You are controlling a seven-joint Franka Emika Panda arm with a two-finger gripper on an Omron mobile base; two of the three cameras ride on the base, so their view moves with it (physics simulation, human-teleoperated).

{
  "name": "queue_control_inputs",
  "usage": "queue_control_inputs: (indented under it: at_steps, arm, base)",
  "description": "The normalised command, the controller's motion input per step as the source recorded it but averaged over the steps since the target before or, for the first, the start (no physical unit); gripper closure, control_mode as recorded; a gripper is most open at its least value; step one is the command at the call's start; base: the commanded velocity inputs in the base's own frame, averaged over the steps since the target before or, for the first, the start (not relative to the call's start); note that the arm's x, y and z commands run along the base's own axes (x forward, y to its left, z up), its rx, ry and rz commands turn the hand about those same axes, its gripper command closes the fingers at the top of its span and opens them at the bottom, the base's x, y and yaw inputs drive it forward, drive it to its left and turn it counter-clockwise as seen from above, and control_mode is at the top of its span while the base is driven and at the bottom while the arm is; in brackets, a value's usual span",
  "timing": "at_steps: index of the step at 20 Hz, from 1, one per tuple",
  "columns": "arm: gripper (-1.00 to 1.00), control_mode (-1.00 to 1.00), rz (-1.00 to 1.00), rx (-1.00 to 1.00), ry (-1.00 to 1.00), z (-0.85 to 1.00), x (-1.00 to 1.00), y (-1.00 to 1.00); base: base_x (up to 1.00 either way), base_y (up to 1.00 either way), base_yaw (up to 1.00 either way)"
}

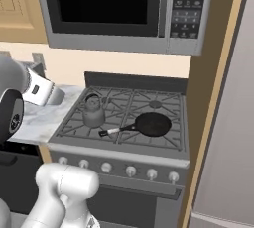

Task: Pick the kettle from the counter and place it on a stove burner. Then turn the burner on.

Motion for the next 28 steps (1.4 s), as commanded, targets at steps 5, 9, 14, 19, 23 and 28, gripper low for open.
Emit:
queue_control_inputs:
  at_steps: [5, 9, 14, 19, 23, 28]
  arm:
    - [-1.0, 1.0, 0.0, 0.0, 0.0, 0.0, 0.0, 0.0]
    - [-1.0, 1.0, 0.0, 0.0, 0.0, 0.0, 0.0, 0.0]
    - [-1.0, 1.0, 0.0, 0.0, 0.0, 0.0, 0.0, 0.0]
    - [-1.0, 1.0, 0.0, 0.0, 0.0, 0.0, 0.0, 0.0]
    - [-1.0, 1.0, 0.0, 0.0, 0.0, 0.0, 0.0, 0.0]
    - [-1.0, 1.0, 0.0, 0.0, 0.0, 0.0, 0.0, 0.0]
  base:
    - [0.09, -0.53, -0.01]
    - [0.0, -0.74, 0.0]
    - [0.0, -0.7, 0.0]
    - [0.02, -0.45, 0.0]
    - [0.0, -0.17, 0.0]
    - [0.0, 0.0, 0.0]
